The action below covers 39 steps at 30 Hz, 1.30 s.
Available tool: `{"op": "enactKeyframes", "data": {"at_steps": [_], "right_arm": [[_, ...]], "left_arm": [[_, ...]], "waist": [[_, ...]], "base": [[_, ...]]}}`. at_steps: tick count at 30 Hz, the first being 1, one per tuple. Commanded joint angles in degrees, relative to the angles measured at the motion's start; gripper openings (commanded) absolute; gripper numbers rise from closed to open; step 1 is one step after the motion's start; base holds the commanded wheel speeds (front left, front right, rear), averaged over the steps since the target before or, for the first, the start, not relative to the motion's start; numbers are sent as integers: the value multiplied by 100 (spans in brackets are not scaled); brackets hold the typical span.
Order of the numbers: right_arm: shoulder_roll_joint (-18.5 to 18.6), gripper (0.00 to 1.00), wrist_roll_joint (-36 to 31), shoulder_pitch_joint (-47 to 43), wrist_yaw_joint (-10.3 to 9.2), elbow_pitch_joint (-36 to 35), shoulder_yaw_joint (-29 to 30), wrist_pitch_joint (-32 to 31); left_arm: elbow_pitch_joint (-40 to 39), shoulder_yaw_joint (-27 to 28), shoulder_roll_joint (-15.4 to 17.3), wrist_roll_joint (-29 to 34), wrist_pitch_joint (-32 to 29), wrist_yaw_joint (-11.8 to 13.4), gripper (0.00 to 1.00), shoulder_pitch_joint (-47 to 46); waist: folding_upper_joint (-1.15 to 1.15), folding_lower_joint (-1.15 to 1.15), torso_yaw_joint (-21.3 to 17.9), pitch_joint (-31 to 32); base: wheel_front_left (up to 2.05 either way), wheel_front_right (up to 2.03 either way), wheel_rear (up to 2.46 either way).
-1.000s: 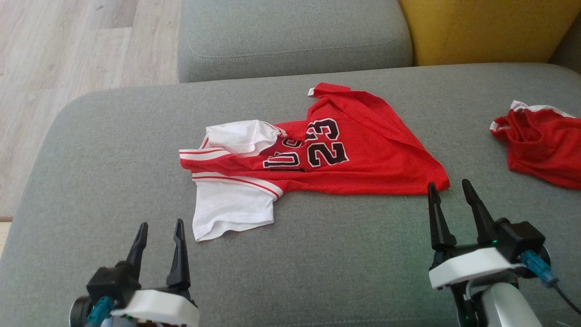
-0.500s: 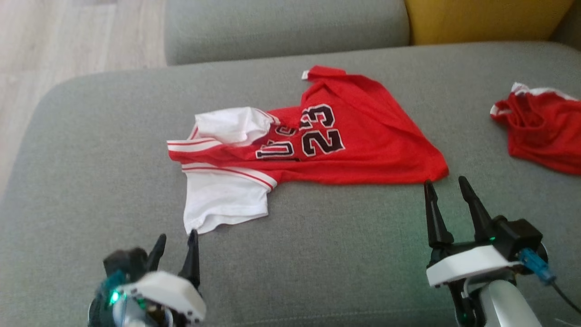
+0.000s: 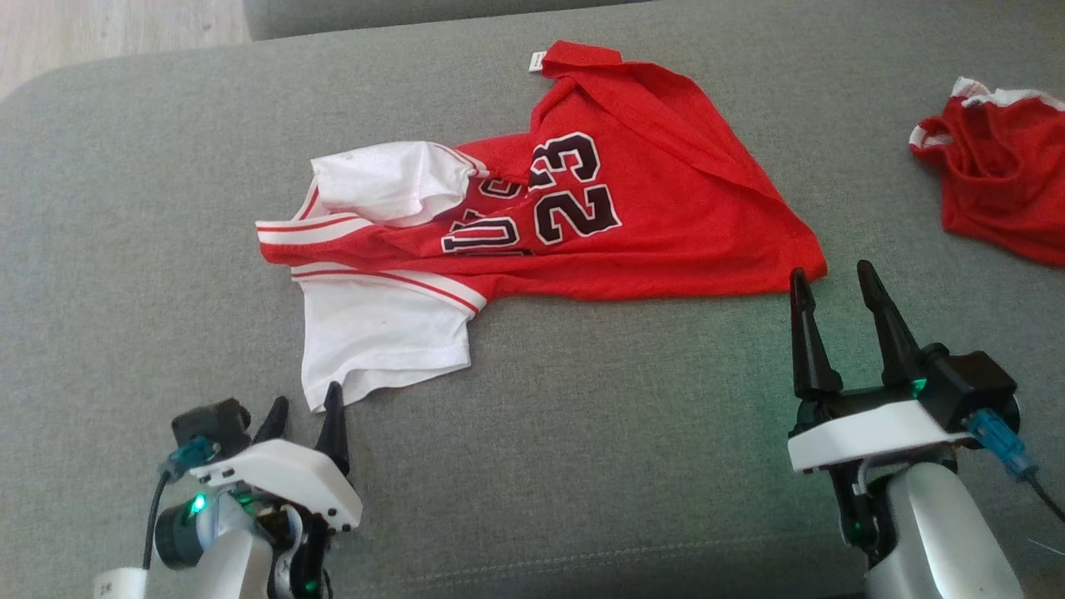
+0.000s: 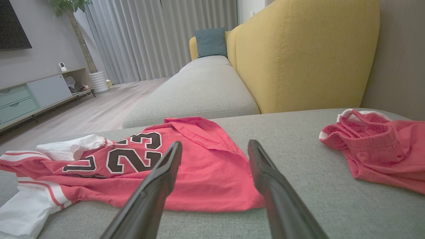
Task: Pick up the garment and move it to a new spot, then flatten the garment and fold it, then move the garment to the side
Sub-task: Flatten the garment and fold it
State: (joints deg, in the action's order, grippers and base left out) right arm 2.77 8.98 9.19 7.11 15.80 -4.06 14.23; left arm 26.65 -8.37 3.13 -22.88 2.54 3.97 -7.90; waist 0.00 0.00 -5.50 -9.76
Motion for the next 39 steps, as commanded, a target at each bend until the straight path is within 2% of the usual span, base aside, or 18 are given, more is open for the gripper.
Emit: {"op": "enactKeyframes", "data": {"at_steps": [1,4,5,7,8,10,12,14,17,18,20,21,22,23,27,34,39], "right_arm": [[10,100,-16,210,37,-214,-123,76],[10,100,-12,241,37,-220,-123,76],[10,100,-10,258,37,-226,-126,76],[10,100,-6,307,37,-255,-138,76],[10,100,-7,322,37,-261,-140,76],[10,100,-22,344,37,-268,-129,76],[10,100,-56,355,37,-267,-98,77],[10,100,-86,372,37,-263,-60,77],[10,100,-131,429,37,-245,-7,77],[10,100,-144,448,37,-241,9,77],[10,100,-169,481,37,-237,46,77],[10,100,-181,493,37,-234,63,77],[10,100,-196,504,37,-233,79,77],[10,100,-209,514,37,-231,91,77],[10,100,-329,525,37,-66,181,77],[10,100,-501,705,37,829,431,-271],[10,100,-725,994,37,1533,869,-555]], "left_arm": [[-123,220,38,-42,22,29,100,-234],[65,199,41,-71,-32,13,89,-291],[125,196,42,-75,-43,22,80,-313],[298,186,47,-92,-45,18,47,-388],[349,165,46,-99,-55,-3,43,-414],[441,100,41,-116,-105,-55,27,-455],[516,29,34,-134,-159,-106,19,-489],[585,-40,28,-151,-225,-136,20,-516],[659,-159,17,-210,-357,-237,37,-532],[669,-196,14,-237,-400,-272,40,-530],[664,-245,8,-273,-435,-296,35,-533],[660,-262,6,-284,-439,-298,27,-536],[657,-276,5,-293,-438,-296,7,-537],[656,-288,4,-299,-434,-293,0,-538],[585,-334,11,-273,-303,-285,0,-529],[152,-307,41,-259,0,-222,0,-353],[-443,-213,81,-302,187,-115,0,-54]], "waist": [[0,0,-14,-20],[0,0,-36,-60],[0,0,-46,-74],[0,0,-77,-118],[0,0,-86,-132],[0,0,-99,-156],[0,0,-105,-175],[0,0,-104,-192],[0,0,-94,-210],[0,0,-87,-214],[0,0,-68,-220],[0,0,-58,-220],[0,0,-47,-222],[0,0,-37,-223],[0,0,38,-189],[0,0,212,-84],[0,0,419,12]], "base": [[0,0,0],[0,0,0],[0,0,0],[0,0,0],[0,0,0],[0,0,0],[0,0,0],[0,0,0],[0,0,0],[0,0,0],[0,0,0],[0,0,0],[0,0,0],[0,0,0],[0,0,0],[0,0,0],[0,0,0]]}}
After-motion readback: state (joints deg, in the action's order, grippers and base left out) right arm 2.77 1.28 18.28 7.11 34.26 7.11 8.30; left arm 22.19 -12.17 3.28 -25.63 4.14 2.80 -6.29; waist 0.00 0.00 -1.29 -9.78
